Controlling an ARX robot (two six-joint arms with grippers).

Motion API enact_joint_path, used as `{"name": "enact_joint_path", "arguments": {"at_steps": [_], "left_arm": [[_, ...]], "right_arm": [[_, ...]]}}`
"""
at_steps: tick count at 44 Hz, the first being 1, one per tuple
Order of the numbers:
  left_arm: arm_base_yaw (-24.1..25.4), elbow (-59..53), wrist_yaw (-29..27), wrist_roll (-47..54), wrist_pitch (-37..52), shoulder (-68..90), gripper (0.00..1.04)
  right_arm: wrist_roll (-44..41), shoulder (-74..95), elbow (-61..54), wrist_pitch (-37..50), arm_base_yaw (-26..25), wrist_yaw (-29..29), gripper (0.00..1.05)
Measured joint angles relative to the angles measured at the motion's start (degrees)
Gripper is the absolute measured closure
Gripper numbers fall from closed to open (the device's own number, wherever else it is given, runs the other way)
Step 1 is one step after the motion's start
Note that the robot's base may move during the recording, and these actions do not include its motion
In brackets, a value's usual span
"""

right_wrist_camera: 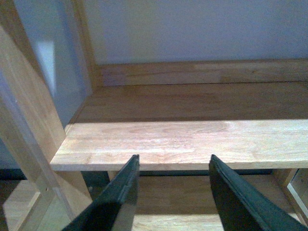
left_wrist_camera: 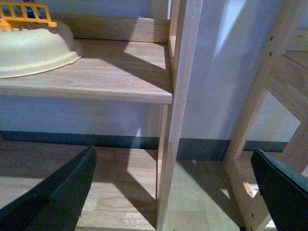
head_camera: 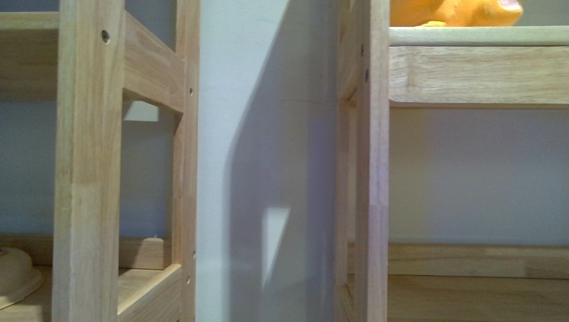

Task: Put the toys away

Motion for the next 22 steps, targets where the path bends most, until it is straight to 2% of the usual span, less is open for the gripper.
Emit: {"name": "enact_joint_path", "arguments": {"at_steps": [12,22], "left_arm": [[0.00,0.00,-0.02,0.02,0.00,0.00,0.06],[0.00,0.00,-0.02,0.02,0.00,0.00,0.06]], "right_arm": [[-0.50,-5.33,-7.69,2.67,0.02,0.04,1.01],[-0.70,-9.46,-12.85,3.39,0.02,0.02,1.01]]}}
